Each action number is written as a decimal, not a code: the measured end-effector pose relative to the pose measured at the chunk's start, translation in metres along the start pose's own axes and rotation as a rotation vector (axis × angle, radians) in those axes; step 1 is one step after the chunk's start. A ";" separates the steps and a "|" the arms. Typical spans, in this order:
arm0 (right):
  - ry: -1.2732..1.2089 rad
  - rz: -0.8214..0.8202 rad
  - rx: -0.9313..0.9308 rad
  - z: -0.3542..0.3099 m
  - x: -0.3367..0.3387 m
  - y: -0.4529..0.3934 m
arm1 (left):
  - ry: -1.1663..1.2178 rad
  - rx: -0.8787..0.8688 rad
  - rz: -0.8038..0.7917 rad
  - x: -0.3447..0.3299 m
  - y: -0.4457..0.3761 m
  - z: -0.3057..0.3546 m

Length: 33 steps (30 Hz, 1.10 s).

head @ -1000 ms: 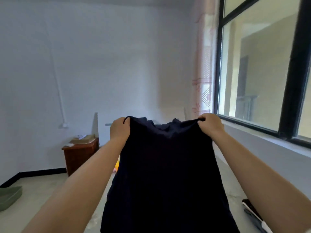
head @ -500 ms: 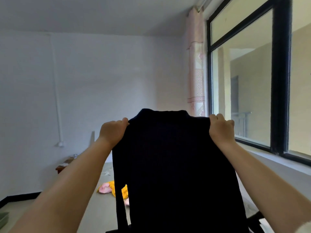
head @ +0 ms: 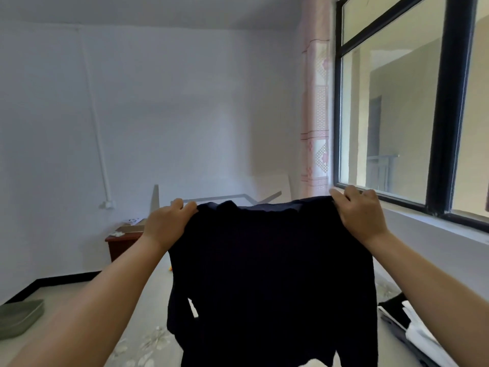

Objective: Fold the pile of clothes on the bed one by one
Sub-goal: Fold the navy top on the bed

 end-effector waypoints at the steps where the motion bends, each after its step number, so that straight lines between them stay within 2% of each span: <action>1: -0.002 0.000 -0.006 -0.009 0.008 0.003 | 0.011 0.001 -0.002 0.006 0.008 -0.003; 4: -0.039 0.018 0.013 -0.030 0.032 0.011 | 0.010 -0.013 0.061 0.030 0.030 -0.013; 9: -0.146 0.038 0.085 -0.046 0.053 0.022 | -0.022 -0.134 0.202 0.059 0.060 -0.035; 12: -0.143 0.056 0.120 -0.058 0.049 0.015 | -0.085 -0.138 0.164 0.058 0.064 -0.050; 16: -0.146 0.003 0.161 -0.077 0.017 0.010 | -0.029 0.085 -0.195 0.005 0.064 -0.077; 19: -0.220 -0.182 0.186 -0.098 -0.033 0.019 | -0.033 0.115 -0.399 -0.054 0.074 -0.088; 21: -0.245 -0.359 0.190 -0.115 -0.077 0.031 | -0.054 0.116 -0.540 -0.101 0.086 -0.085; 24: -0.237 -0.752 0.138 -0.140 -0.160 0.066 | -0.052 0.134 -0.772 -0.179 0.111 -0.078; 26: -0.263 -0.882 0.134 -0.157 -0.207 0.092 | 0.018 0.145 -0.897 -0.229 0.128 -0.072; 30: -0.251 -1.058 0.164 -0.173 -0.284 0.135 | 0.072 0.116 -1.000 -0.305 0.146 -0.063; 32: -0.265 -1.022 0.155 -0.172 -0.302 0.141 | 0.087 0.094 -1.005 -0.330 0.141 -0.055; 33: -0.309 -0.944 0.168 -0.172 -0.304 0.139 | 0.095 0.087 -0.998 -0.338 0.136 -0.050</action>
Point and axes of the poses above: each hand's wrist, its own y-axis away from the middle knuckle, its own x-axis out of the back of the hand, z = x × y, the point moved 4 cm from there along -y, towards the middle knuckle, and after that the axes turned 14 degrees about -z, right-handed, at the moved point
